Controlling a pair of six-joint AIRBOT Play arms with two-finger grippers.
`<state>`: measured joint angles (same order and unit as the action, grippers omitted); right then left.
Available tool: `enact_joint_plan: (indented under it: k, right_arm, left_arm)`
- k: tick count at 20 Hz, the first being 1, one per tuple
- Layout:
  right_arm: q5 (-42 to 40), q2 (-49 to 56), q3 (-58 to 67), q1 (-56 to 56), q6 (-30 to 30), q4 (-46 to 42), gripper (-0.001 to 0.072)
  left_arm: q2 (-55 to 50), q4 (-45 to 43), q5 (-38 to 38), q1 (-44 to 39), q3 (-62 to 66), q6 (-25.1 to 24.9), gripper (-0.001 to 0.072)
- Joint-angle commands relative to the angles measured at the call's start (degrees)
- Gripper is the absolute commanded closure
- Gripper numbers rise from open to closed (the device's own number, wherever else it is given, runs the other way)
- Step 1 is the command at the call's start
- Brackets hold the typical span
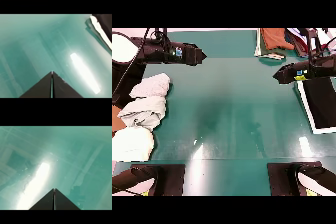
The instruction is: Fold the shirts.
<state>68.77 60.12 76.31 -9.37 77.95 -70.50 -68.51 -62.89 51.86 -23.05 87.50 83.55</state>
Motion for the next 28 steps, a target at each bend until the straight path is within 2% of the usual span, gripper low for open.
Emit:
enact_joint_plan:
  k: [1,11,17,19,20,21,22,24,28]
  right_arm:
    - [-0.04,-0.04,0.07,-0.09,0.07,0.00,0.0697]
    - [0.37,-0.04,0.07,-0.07,0.09,0.00,0.0697]
    - [0.22,-0.04,0.07,-0.09,0.09,0.00,0.0697]
    - [0.24,-0.04,0.07,-0.09,0.11,0.02,0.0697]
    - [0.26,-0.04,0.07,-0.09,0.11,0.02,0.0697]
    - [0.31,-0.04,0.07,-0.09,0.13,0.04,0.0697]
    - [0.33,-0.04,0.07,-0.09,0.13,0.07,0.0697]
    - [0.17,-0.04,0.07,-0.09,0.13,0.09,0.0697]
    - [0.22,-0.04,0.07,-0.09,0.70,0.42,0.0697]
  left_arm:
    - [0.00,0.00,0.00,0.00,0.00,0.00,0.0688]
    - [0.00,0.02,-0.02,0.00,0.00,0.02,0.0688]
    - [0.00,-0.15,-8.94,0.00,0.00,-0.04,0.0687]
    - [0.00,-6.19,-10.49,0.02,0.00,-2.16,0.0685]
    - [0.00,-12.66,-9.55,0.48,-0.02,-1.57,0.0662]
    - [0.00,-18.29,-7.41,1.64,-0.02,0.68,0.0392]
    - [-0.42,-23.19,-5.25,3.39,-0.02,4.22,0.0161]
    - [-2.67,-30.01,-0.26,8.57,-0.02,8.17,0.0148]
    - [-10.93,-30.80,7.13,20.15,-0.02,9.20,0.0148]
